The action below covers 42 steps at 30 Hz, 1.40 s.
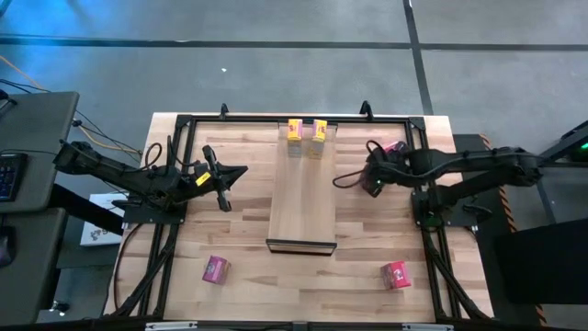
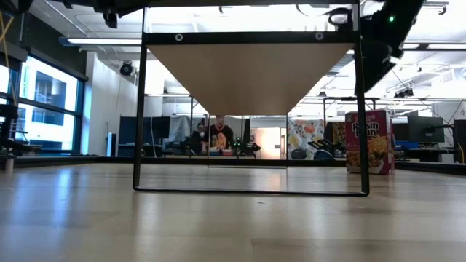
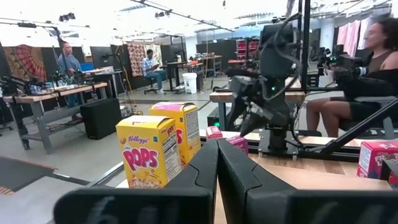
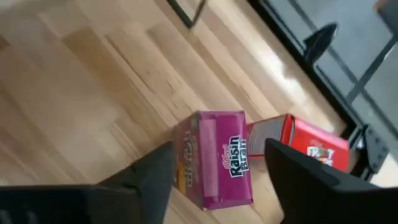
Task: Stack cereal on shelf
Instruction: Put the top purple cereal box on the shelf
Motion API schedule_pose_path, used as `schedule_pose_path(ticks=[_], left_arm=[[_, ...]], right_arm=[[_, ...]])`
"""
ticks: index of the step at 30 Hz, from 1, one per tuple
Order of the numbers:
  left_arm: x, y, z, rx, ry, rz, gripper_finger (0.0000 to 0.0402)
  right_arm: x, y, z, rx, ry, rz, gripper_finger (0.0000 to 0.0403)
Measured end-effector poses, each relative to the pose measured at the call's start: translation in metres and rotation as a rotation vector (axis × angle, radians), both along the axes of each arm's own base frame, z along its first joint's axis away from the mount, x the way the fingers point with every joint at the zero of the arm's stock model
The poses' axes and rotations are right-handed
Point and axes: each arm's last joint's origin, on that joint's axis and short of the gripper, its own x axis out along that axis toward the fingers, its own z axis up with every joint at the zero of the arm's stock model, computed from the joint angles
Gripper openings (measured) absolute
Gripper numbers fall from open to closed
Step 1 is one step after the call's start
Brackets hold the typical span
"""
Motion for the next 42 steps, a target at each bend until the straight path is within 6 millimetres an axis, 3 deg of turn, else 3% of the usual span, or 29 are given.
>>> schedule_pose_path(ticks=[6, 16, 28, 37, 42], left_arm=[[0.0, 0.0, 0.0, 0.012, 0.001, 0.002, 0.0], [0.0, 0.0, -0.002, 0.004, 0.019, 0.0, 0.0], [0.0, 0.0, -0.003, 0.004, 0.025, -0.001, 0.0], [0.0, 0.0, -0.004, -0.023, 0.03, -0.004, 0.0], [0.0, 0.0, -0.004, -0.023, 0.03, -0.004, 0.0]], right_arm=[[-0.004, -0.009, 0.006, 0.023, -0.072, 0.024, 0.0269], [-0.02, -0.018, 0.018, 0.067, -0.149, -0.015, 0.027], [-0.022, -0.018, 0.019, 0.043, -0.13, 0.022, 0.027], [-0.032, -0.023, 0.014, 0.136, -0.089, -0.102, 0.027], [-0.028, -0.031, 0.017, 0.164, -0.163, -0.099, 0.027]])
